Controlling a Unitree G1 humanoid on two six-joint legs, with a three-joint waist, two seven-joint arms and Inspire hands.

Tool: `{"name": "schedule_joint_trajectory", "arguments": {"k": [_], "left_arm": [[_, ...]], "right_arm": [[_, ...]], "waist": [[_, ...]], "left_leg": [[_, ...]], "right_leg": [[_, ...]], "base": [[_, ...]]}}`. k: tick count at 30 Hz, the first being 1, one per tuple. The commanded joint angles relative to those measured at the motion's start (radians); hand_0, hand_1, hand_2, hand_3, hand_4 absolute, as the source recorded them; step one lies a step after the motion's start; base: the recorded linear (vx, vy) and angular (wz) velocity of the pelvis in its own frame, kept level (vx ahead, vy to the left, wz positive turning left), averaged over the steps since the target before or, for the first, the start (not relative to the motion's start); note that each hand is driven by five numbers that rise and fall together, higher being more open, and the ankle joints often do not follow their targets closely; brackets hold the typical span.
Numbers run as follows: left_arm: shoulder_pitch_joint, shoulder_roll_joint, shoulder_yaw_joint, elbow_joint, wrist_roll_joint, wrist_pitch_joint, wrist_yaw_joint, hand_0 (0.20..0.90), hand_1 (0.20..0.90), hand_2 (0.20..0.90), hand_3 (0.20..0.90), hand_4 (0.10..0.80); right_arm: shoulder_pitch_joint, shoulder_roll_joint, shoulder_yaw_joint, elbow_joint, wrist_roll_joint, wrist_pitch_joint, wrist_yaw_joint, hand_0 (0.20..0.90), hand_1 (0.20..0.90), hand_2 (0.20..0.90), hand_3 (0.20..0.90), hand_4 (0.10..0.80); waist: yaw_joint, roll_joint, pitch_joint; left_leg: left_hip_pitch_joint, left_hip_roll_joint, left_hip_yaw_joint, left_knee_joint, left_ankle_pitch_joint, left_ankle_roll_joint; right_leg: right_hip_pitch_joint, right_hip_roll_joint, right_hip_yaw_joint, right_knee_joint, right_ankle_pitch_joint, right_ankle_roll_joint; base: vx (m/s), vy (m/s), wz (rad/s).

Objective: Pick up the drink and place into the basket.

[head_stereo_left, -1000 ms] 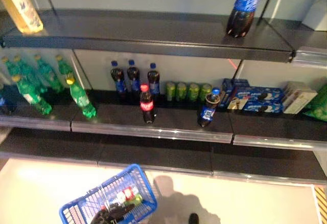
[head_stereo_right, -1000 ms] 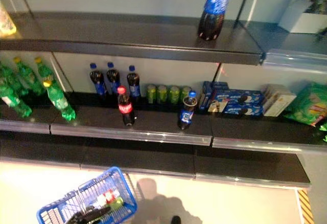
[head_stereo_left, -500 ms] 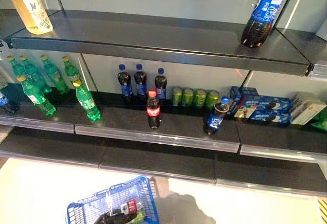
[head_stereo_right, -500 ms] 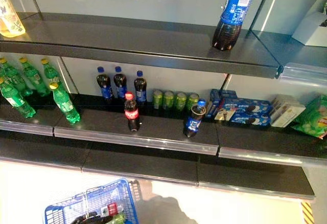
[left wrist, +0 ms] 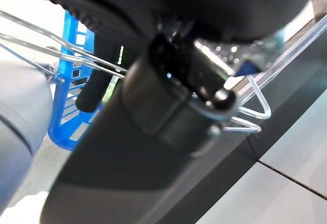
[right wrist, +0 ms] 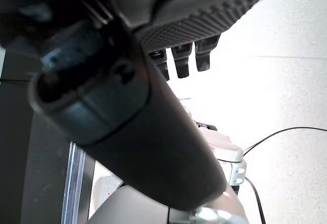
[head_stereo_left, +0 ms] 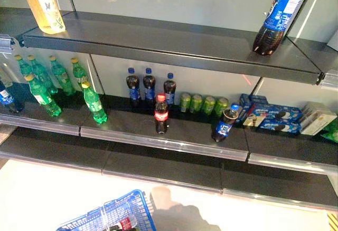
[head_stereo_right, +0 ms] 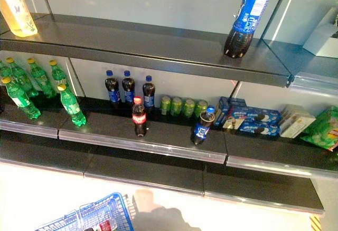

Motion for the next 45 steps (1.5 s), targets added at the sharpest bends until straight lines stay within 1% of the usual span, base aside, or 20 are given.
{"name": "schedule_joint_trajectory", "arguments": {"k": [1, 3, 5, 7, 9, 10, 13, 16, 19, 21, 23, 24, 26, 32, 35, 37, 41, 42, 44, 45], "left_arm": [[-0.115, 0.035, 0.04, -0.082, -0.031, -0.128, -0.06, 0.3, 0.3, 0.3, 0.2, 0.1], [-0.112, 0.032, 0.042, -0.087, -0.046, -0.127, -0.066, 0.3, 0.3, 0.3, 0.2, 0.1], [-0.125, 0.027, 0.033, -0.099, -0.023, -0.114, -0.09, 0.3, 0.3, 0.3, 0.2, 0.1], [-0.139, 0.017, 0.017, -0.105, -0.005, -0.112, -0.096, 0.3, 0.3, 0.3, 0.2, 0.1], [-0.159, 0.008, 0.008, -0.098, -0.005, -0.12, -0.095, 0.3, 0.3, 0.3, 0.2, 0.1], [-0.161, 0.009, 0.009, -0.096, -0.011, -0.121, -0.095, 0.3, 0.3, 0.3, 0.2, 0.1], [-0.181, 0.035, 0.01, -0.089, -0.026, -0.112, -0.086, 0.3, 0.3, 0.3, 0.2, 0.1], [-0.182, 0.051, 0.009, -0.089, -0.041, -0.114, -0.081, 0.3, 0.3, 0.3, 0.2, 0.1], [-0.172, 0.057, 0.01, -0.101, -0.054, -0.114, -0.074, 0.3, 0.3, 0.3, 0.2, 0.1], [-0.171, 0.059, 0.007, -0.102, -0.077, -0.114, -0.07, 0.3, 0.3, 0.3, 0.2, 0.1], [-0.173, 0.06, 0.007, -0.103, -0.08, -0.109, -0.07, 0.3, 0.3, 0.3, 0.2, 0.1], [-0.173, 0.06, 0.007, -0.103, -0.08, -0.108, -0.07, 0.3, 0.3, 0.3, 0.2, 0.1], [-0.172, 0.054, -0.003, -0.093, -0.066, -0.11, -0.074, 0.3, 0.3, 0.3, 0.2, 0.1], [-0.166, 0.056, 0.001, -0.047, -0.047, -0.134, -0.101, 0.3, 0.3, 0.3, 0.2, 0.1], [-0.167, 0.052, -0.012, -0.019, -0.025, -0.152, -0.118, 0.3, 0.3, 0.3, 0.2, 0.1], [-0.166, 0.037, -0.019, -0.012, -0.029, -0.163, -0.131, 0.3, 0.3, 0.3, 0.2, 0.1], [-0.164, 0.004, -0.031, -0.013, -0.048, -0.181, -0.138, 0.3, 0.3, 0.3, 0.2, 0.1], [-0.17, 0.001, -0.035, -0.017, -0.044, -0.177, -0.14, 0.3, 0.3, 0.3, 0.2, 0.1], [-0.177, 0.0, -0.039, -0.021, -0.048, -0.175, -0.142, 0.3, 0.3, 0.3, 0.2, 0.1], [-0.185, -0.004, -0.043, -0.03, -0.06, -0.173, -0.144, 0.3, 0.3, 0.3, 0.2, 0.1]], "right_arm": [[-0.06, -0.031, -0.027, 0.05, -0.028, -0.007, -0.002, 0.9, 0.9, 0.9, 0.9, 0.8], [-0.063, -0.038, -0.028, 0.054, -0.054, -0.003, -0.007, 0.9, 0.9, 0.9, 0.9, 0.8], [-0.06, -0.045, -0.037, 0.056, -0.034, 0.01, -0.03, 0.9, 0.9, 0.9, 0.9, 0.8], [-0.06, -0.049, -0.045, 0.054, -0.008, 0.015, -0.04, 0.9, 0.9, 0.9, 0.9, 0.8], [-0.07, -0.056, -0.049, 0.052, 0.012, 0.01, -0.051, 0.9, 0.9, 0.9, 0.9, 0.8], [-0.072, -0.057, -0.049, 0.052, 0.011, 0.008, -0.05, 0.9, 0.9, 0.9, 0.9, 0.8], [-0.071, -0.062, -0.049, 0.047, 0.022, -0.014, -0.028, 0.9, 0.9, 0.9, 0.9, 0.8], [-0.062, -0.055, -0.038, 0.033, 0.013, -0.014, -0.025, 0.9, 0.9, 0.9, 0.9, 0.8], [-0.051, -0.047, -0.029, 0.035, 0.003, -0.025, -0.035, 0.9, 0.9, 0.9, 0.9, 0.8], [-0.054, -0.042, -0.024, 0.039, 0.0, -0.032, -0.047, 0.9, 0.9, 0.9, 0.9, 0.8], [-0.06, -0.041, -0.026, 0.043, 0.001, -0.033, -0.053, 0.9, 0.9, 0.9, 0.9, 0.8], [-0.06, -0.041, -0.026, 0.043, 0.001, -0.033, -0.053, 0.9, 0.9, 0.9, 0.9, 0.8], [-0.059, -0.038, -0.03, 0.044, 0.013, -0.039, -0.055, 0.9, 0.9, 0.9, 0.9, 0.8], [-0.063, -0.031, -0.027, 0.033, 0.017, -0.014, -0.045, 0.9, 0.9, 0.9, 0.9, 0.8], [-0.057, -0.032, -0.027, 0.05, 0.053, -0.019, -0.053, 0.9, 0.9, 0.9, 0.9, 0.8], [-0.055, -0.036, -0.021, 0.053, 0.042, -0.021, -0.051, 0.9, 0.9, 0.9, 0.9, 0.8], [-0.072, -0.041, -0.02, 0.067, 0.021, -0.024, -0.055, 0.9, 0.9, 0.9, 0.9, 0.8], [-0.076, -0.045, -0.013, 0.059, 0.025, -0.023, -0.055, 0.9, 0.9, 0.9, 0.9, 0.8], [-0.078, -0.048, -0.013, 0.055, 0.037, -0.026, -0.057, 0.9, 0.9, 0.9, 0.9, 0.8], [-0.078, -0.053, -0.017, 0.049, 0.041, -0.028, -0.061, 0.9, 0.9, 0.9, 0.9, 0.8]], "waist": [[0.031, 0.033, 0.012], [0.033, 0.034, 0.015], [0.017, 0.031, 0.023], [0.011, 0.025, 0.027], [0.019, 0.014, 0.042], [0.019, 0.012, 0.043], [0.01, 0.007, 0.065], [0.015, 0.025, 0.08], [0.016, 0.036, 0.084], [0.013, 0.03, 0.083], [0.01, 0.012, 0.085], [0.008, 0.014, 0.086], [-0.002, 0.001, 0.084], [-0.012, 0.0, 0.09], [-0.034, -0.003, 0.082], [-0.047, -0.004, 0.068], [-0.053, 0.001, 0.039], [-0.054, 0.004, 0.033], [-0.055, 0.006, 0.03], [-0.059, 0.009, 0.031]], "left_leg": [[0.03, 0.01, 0.074, 0.01, -0.005, 0.002], [0.031, 0.017, 0.08, 0.014, -0.003, -0.004], [0.032, 0.061, 0.183, 0.032, 0.022, -0.027], [0.025, 0.071, 0.213, 0.042, 0.033, -0.03], [0.004, 0.031, 0.172, 0.054, 0.016, -0.002], [0.003, 0.024, 0.167, 0.055, 0.013, 0.003], [0.008, -0.045, 0.126, 0.039, -0.011, 0.05], [0.013, -0.069, 0.073, 0.022, -0.019, 0.074], [0.019, -0.084, 0.023, 0.011, -0.019, 0.079], [0.02, -0.1, -0.01, 0.013, -0.026, 0.084], [0.026, -0.121, -0.036, 0.019, -0.039, 0.084], [0.028, -0.119, -0.037, 0.019, -0.04, 0.083], [0.035, -0.135, -0.063, 0.035, -0.068, 0.084], [0.051, -0.148, -0.137, 0.105, -0.125, 0.085], [0.055, -0.171, -0.198, 0.153, -0.158, 0.099], [0.057, -0.182, -0.211, 0.181, -0.176, 0.096], [0.051, -0.187, -0.186, 0.242, -0.188, 0.08], [0.041, -0.185, -0.185, 0.28, -0.176, 0.07], [0.03, -0.183, -0.186, 0.315, -0.16, 0.06], [0.013, -0.179, -0.179, 0.366, -0.133, 0.042]], "right_leg": [[0.011, -0.033, -0.014, 0.074, -0.007, 0.033], [0.015, -0.032, -0.021, 0.068, -0.006, 0.031], [0.023, -0.039, -0.065, 0.078, -0.008, 0.03], [0.022, -0.049, -0.094, 0.094, -0.008, 0.031], [-0.007, -0.076, -0.091, 0.176, 0.009, 0.051], [-0.014, -0.081, -0.089, 0.189, 0.011, 0.054], [-0.144, -0.125, -0.031, 0.423, 0.109, 0.098], [-0.258, -0.147, 0.014, 0.636, 0.169, 0.115], [-0.303, -0.117, 0.049, 0.666, 0.165, 0.106], [-0.308, -0.079, 0.076, 0.575, 0.161, 0.096], [-0.3, -0.083, 0.087, 0.399, 0.179, 0.092], [-0.295, -0.082, 0.084, 0.395, 0.18, 0.092], [-0.29, -0.093, 0.114, 0.213, 0.215, 0.093], [-0.324, -0.091, 0.12, 0.092, 0.231, 0.097], [-0.308, -0.046, 0.192, 0.116, 0.209, 0.084], [-0.273, -0.014, 0.214, 0.139, 0.178, 0.069], [-0.221, 0.036, 0.192, 0.181, 0.082, 0.026], [-0.209, 0.055, 0.186, 0.203, 0.044, 0.006], [-0.203, 0.069, 0.176, 0.221, 0.017, -0.01], [-0.196, 0.08, 0.16, 0.231, -0.005, -0.025]], "base": [[0.0, 0.0, 0.0], [-0.028, 0.075, 0.01], [-0.049, 0.221, 0.14], [-0.033, 0.256, 0.62], [0.009, 0.349, 0.79], [0.035, 0.38, 0.46], [0.046, 0.432, 0.57], [0.043, 0.347, 0.85], [0.074, 0.22, 0.71], [0.134, 0.083, 0.66], [0.173, -0.013, 0.68], [0.239, -0.026, 0.66], [0.327, -0.028, 0.76], [0.389, -0.071, 0.85], [0.443, -0.12, 0.99], [0.422, -0.117, 0.89], [0.364, -0.081, 0.5], [0.39, -0.129, 0.11], [0.255, -0.097, 0.05], [0.201, -0.065, 0.07]]}}
